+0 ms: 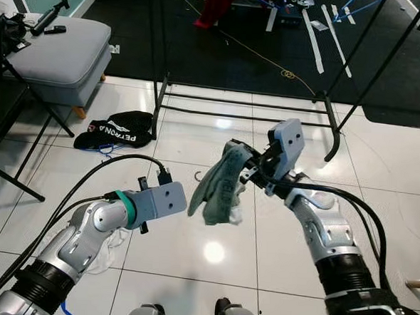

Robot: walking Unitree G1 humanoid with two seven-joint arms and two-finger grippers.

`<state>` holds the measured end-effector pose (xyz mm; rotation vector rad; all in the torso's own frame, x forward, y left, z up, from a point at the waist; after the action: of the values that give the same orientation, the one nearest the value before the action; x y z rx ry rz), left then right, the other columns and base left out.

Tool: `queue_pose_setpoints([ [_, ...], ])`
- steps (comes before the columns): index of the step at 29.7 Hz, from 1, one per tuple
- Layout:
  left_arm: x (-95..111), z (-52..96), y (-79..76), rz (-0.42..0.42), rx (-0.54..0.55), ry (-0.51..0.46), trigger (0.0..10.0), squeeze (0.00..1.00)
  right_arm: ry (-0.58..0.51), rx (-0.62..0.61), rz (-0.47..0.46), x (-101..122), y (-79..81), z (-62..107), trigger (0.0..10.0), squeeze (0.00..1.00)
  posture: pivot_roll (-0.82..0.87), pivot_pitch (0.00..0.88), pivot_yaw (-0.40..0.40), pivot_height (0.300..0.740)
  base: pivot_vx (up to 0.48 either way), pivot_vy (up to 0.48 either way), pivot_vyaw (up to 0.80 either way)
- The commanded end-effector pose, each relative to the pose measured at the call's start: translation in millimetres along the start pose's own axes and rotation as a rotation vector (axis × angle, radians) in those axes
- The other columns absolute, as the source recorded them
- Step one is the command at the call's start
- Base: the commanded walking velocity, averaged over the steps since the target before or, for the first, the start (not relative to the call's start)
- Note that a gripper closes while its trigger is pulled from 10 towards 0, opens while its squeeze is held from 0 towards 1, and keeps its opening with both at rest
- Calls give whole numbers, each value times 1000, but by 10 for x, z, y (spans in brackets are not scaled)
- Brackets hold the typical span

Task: Hang hanger

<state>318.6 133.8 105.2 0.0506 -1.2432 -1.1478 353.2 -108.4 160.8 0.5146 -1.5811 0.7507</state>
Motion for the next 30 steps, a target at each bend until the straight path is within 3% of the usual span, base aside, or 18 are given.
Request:
queue_pose_setpoints([
  [1, 2, 11, -44, 27, -15, -11, 10000, 0, 6, 24, -14, 3, 33, 15, 0, 0, -13, 102, 18, 740, 0, 0, 0],
  [3, 54, 6, -56, 45, -16, -39, 10000, 0, -6, 28, -39, 28, 35, 16, 0, 0, -14, 103, 21, 740, 0, 0, 0],
  [6, 357, 3, -59, 133, -8, -199, 10000, 0, -49, 7, -74, 121, -9, 11, 0, 0, -15, 103, 25, 740, 0, 0, 0],
  [10, 477, 1, -18, 138, 9, -252, 10000, 0, -58, -3, -74, 164, -14, -7, 0, 0, -17, 104, 27, 740, 0, 0, 0],
  [11, 523, -3, 13, 140, 22, -267, 10000, 1000, -53, 0, -63, 172, -5, -22, 0, 0, -20, 104, 27, 740, 0, 0, 0],
  [19, 774, 13, 5, 154, -22, -360, 10000, 1000, -85, 12, -62, 287, 31, -103, 0, 0, -20, 111, 27, 740, 0, 0, 0],
  [21, 784, -5, -27, 147, -28, -351, 10000, 353, -108, 3, -58, 364, 20, -126, 0, 0, -22, 112, 29, 740, 0, 0, 0],
  [24, 799, -14, -48, 154, -33, -350, 10000, 353, -113, -4, -52, 396, 17, -136, 0, 0, -25, 114, 28, 740, 0, 0, 0],
  [25, 820, -38, -80, 167, -41, -339, 10000, 0, -131, -32, -53, 453, -3, -156, 0, 0, -26, 115, 27, 740, 0, 0, 0],
  [30, 770, -120, -142, 198, -41, -258, 10000, 0, -162, -88, -75, 546, -19, -204, 0, 0, -27, 117, 25, 740, 0, 0, 0],
])
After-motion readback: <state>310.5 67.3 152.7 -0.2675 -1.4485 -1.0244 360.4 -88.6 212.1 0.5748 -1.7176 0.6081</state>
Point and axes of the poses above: a point about 5 cm out from each wrist's last joint towards the gripper, its own z axis pointing back from the gripper into the wrist, its own x axis along the axis of the wrist's last joint, y = z × x, the point moved 2 cm from there along -z, pointing out of the wrist towards the gripper, and after that the axes turned 6 degrees about z, right-handed, at the moved point
